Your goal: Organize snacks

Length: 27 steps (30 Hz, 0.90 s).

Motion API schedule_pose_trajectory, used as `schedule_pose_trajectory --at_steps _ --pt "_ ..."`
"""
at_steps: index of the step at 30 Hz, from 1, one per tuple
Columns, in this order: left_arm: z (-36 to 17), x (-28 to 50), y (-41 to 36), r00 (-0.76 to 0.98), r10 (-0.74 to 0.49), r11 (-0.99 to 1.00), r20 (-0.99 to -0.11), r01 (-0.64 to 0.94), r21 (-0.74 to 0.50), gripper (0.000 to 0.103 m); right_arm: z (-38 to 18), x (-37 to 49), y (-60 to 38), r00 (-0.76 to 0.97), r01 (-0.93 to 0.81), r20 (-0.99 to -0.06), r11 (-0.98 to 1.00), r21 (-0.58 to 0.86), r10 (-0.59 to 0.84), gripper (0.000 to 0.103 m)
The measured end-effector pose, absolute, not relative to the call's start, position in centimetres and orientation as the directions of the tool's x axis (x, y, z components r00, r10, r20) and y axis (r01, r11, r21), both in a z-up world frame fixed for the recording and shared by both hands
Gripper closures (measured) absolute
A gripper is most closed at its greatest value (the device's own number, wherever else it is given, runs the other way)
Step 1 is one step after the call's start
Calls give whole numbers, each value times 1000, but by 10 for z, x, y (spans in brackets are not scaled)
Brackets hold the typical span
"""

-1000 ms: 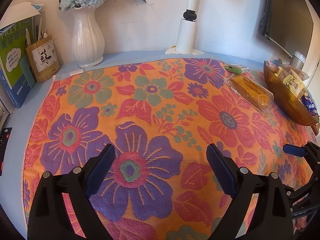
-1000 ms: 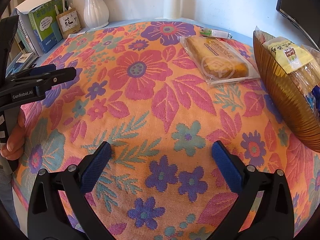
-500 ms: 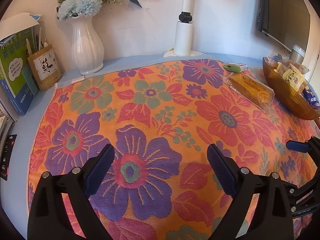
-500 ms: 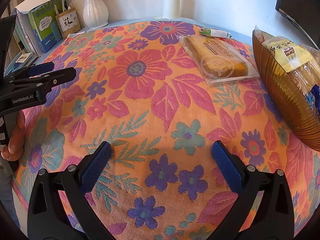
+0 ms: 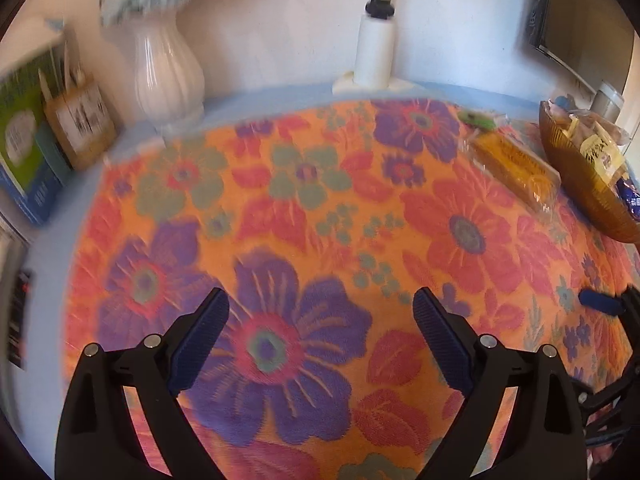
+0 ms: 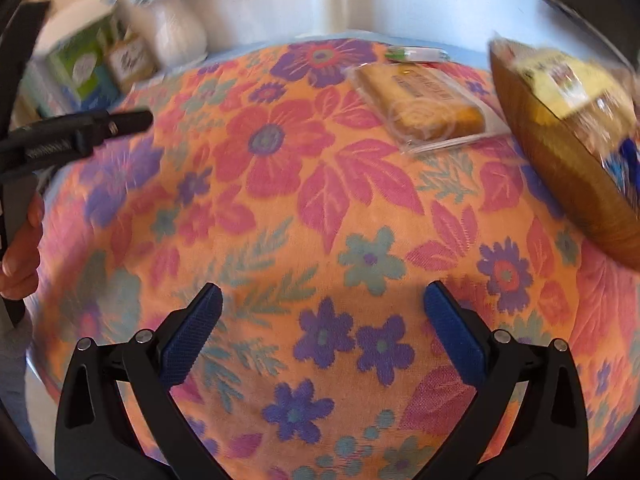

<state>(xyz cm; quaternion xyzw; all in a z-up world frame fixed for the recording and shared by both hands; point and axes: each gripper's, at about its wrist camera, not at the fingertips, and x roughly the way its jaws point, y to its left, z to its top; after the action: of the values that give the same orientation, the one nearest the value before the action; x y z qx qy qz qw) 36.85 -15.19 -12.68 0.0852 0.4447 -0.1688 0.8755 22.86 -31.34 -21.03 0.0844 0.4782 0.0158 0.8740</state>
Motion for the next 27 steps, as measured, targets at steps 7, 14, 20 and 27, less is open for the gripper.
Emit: schedule_pose_trajectory --at_steps 7,14,20,27 --pt "-64 410 -226 502 -441 831 -744 542 -127 10 -196 252 -362 626 367 -778 898 243 -45 4" --pt "-77 463 -321 559 -441 757 -702 652 43 12 -209 276 -380 652 305 -752 877 372 92 14" --pt "-113 511 -355 353 -533 656 -769 746 -113 28 -210 272 -383 699 291 -706 856 428 115 6" --pt "-137 532 -368 124 -642 533 -757 781 -325 16 -212 267 -394 728 280 -665 815 508 164 3"
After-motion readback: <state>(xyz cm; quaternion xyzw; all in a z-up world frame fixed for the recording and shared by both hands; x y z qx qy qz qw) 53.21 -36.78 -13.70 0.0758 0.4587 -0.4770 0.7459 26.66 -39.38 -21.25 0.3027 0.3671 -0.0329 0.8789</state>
